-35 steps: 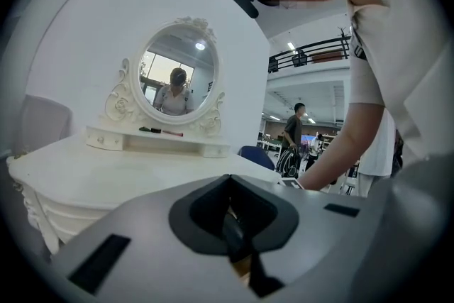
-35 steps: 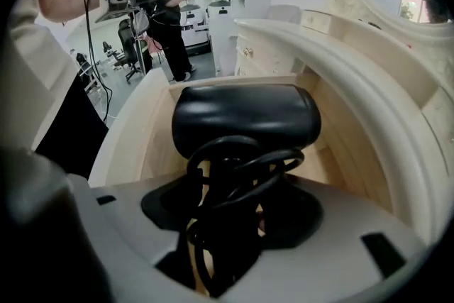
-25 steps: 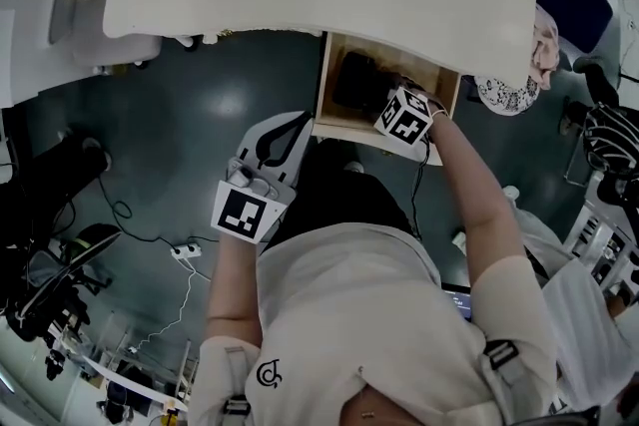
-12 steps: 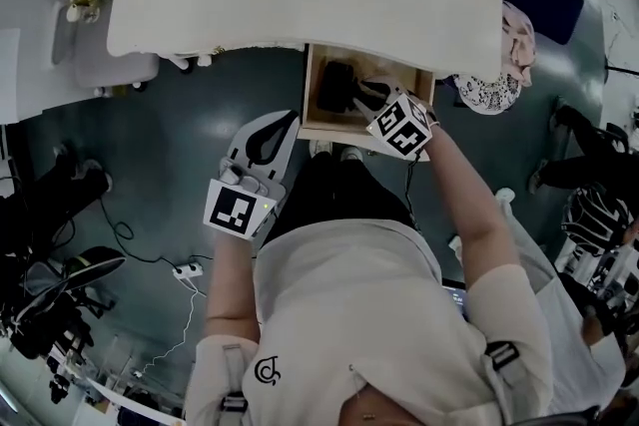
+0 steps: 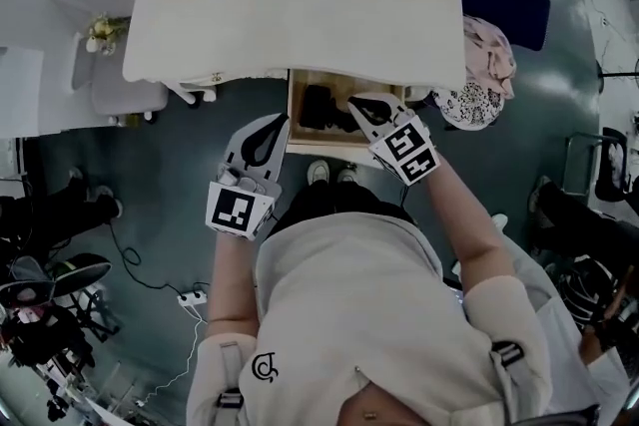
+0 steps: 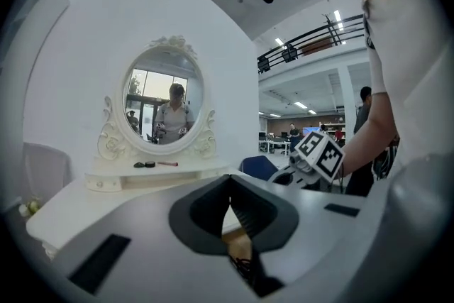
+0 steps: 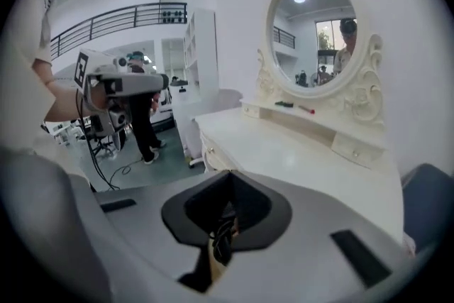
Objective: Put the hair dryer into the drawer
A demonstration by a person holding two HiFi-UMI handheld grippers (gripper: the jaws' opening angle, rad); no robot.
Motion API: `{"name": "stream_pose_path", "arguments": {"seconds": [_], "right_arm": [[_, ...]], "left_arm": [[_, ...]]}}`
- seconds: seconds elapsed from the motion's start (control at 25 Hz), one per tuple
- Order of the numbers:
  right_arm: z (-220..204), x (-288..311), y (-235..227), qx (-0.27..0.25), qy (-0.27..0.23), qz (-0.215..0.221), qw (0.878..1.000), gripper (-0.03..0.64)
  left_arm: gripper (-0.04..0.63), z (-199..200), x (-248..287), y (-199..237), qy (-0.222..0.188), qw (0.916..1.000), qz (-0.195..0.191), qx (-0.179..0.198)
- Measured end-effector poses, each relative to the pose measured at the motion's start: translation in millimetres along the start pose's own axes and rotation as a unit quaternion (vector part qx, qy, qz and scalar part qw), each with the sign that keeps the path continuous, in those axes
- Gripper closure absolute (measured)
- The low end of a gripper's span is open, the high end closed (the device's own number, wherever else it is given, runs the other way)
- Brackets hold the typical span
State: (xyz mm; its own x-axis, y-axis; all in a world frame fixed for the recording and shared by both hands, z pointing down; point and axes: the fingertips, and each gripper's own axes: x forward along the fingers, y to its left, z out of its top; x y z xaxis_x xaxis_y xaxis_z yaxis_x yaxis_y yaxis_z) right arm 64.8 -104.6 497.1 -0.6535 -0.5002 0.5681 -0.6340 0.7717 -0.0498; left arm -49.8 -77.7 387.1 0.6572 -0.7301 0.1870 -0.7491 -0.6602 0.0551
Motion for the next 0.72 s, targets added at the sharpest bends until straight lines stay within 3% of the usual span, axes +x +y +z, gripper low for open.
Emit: {"name": "stream_pose_path", "arguments": {"seconds": [0.16,0.4,0.72], "right_arm": [[47.8,-41.9,-11.0,-0.015,-0.09,-0.027,0.995,0.611],[102.7,-109.6,-23.8,-0.02,-0.198,-0.07,0.977,0.611],[145.8,-172.3,-41.8,-0.01,-0.272,-0.102,0.957,0.611]], "left_arm": [[0.581,32.0,7.0,-5.1,-0.023,0.9993,0.015,0.024],[0.581,76.7,18.9,-31.5,-0.061,0.9953,0.001,0.075],[0.581,105.0,30.9,-24.0,-0.06,0.9957,0.017,0.068]]}}
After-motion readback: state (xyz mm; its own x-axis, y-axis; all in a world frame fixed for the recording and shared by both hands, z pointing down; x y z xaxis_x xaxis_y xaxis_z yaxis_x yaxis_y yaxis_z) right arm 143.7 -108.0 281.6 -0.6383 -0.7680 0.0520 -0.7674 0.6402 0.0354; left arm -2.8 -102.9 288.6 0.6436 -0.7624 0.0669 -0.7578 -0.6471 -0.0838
